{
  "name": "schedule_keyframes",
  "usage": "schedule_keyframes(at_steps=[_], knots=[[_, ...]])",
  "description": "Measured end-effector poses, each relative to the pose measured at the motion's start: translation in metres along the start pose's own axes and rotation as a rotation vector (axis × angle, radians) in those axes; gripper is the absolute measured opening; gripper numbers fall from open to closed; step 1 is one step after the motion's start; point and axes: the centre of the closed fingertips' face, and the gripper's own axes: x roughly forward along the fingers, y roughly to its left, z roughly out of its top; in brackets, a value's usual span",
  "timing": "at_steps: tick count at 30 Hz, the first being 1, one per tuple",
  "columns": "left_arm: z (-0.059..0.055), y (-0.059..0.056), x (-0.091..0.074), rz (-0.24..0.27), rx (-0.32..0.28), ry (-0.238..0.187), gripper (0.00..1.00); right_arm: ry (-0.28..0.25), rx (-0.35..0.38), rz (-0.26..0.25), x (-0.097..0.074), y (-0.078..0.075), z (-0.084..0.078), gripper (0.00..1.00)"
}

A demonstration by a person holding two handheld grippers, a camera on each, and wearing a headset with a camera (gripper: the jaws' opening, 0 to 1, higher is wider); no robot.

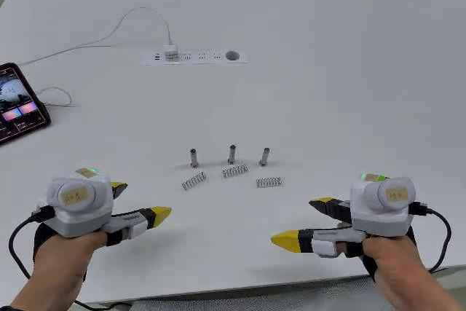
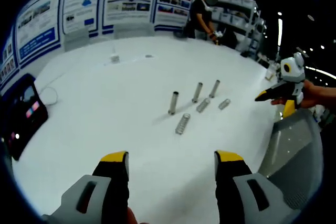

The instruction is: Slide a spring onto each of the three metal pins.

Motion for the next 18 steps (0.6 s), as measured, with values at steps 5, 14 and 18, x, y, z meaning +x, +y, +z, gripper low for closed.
schedule_keyframes(at_steps=[5, 14, 18], knots=[[-0.006, -0.003, -0.007, -0.012, -0.002, 0.000, 0.73, 0.000, -0.002, 0.001, 0.002, 0.001, 0.001, 0.84], [-0.015, -0.010, -0.012, -0.025, -0.016, 0.012, 0.80, 0.005, -0.002, 0.001, 0.005, 0.003, 0.000, 0.84], [-0.016, -0.013, -0.011, -0.035, -0.018, 0.015, 0.82, 0.009, -0.002, 0.000, 0.005, 0.003, -0.001, 0.85]])
